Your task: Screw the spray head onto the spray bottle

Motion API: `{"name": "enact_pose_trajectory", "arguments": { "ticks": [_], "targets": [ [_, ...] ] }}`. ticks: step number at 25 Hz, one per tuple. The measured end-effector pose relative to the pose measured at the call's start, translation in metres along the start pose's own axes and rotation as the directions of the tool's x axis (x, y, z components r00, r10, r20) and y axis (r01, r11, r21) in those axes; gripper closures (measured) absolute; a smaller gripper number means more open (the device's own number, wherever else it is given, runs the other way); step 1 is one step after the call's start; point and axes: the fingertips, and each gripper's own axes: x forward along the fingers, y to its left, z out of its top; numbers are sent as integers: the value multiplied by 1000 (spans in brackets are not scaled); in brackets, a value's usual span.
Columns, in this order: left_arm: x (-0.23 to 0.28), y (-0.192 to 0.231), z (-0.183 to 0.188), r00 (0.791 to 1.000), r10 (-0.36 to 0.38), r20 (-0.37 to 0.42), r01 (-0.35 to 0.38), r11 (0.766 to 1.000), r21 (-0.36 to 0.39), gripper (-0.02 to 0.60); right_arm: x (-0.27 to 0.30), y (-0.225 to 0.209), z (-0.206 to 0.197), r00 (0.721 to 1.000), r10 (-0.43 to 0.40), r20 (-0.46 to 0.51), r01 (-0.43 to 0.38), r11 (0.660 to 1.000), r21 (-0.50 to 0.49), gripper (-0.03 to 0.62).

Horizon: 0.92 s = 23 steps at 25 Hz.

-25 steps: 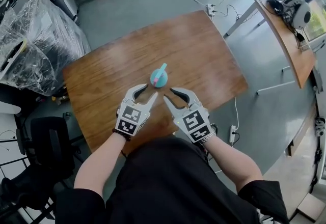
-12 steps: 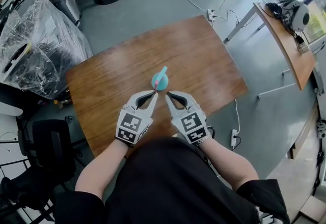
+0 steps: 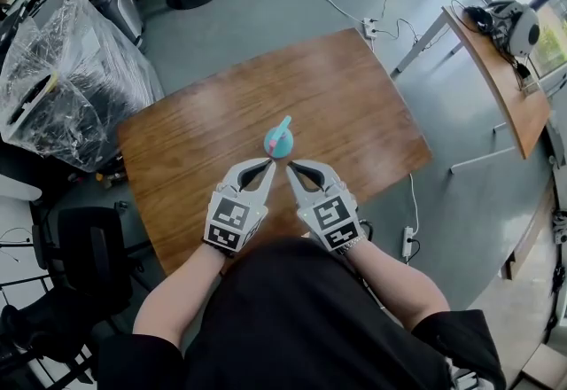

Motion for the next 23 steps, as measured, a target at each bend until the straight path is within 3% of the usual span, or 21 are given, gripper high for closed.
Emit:
{"name": "enact_pose_trajectory", "arguments": {
  "ticks": [23],
  "targets": [
    [3, 0, -2, 1000, 21, -11, -21, 1000, -13, 572, -1, -4, -2, 1000, 4, -2, -4, 1000, 6, 602]
  ]
}}
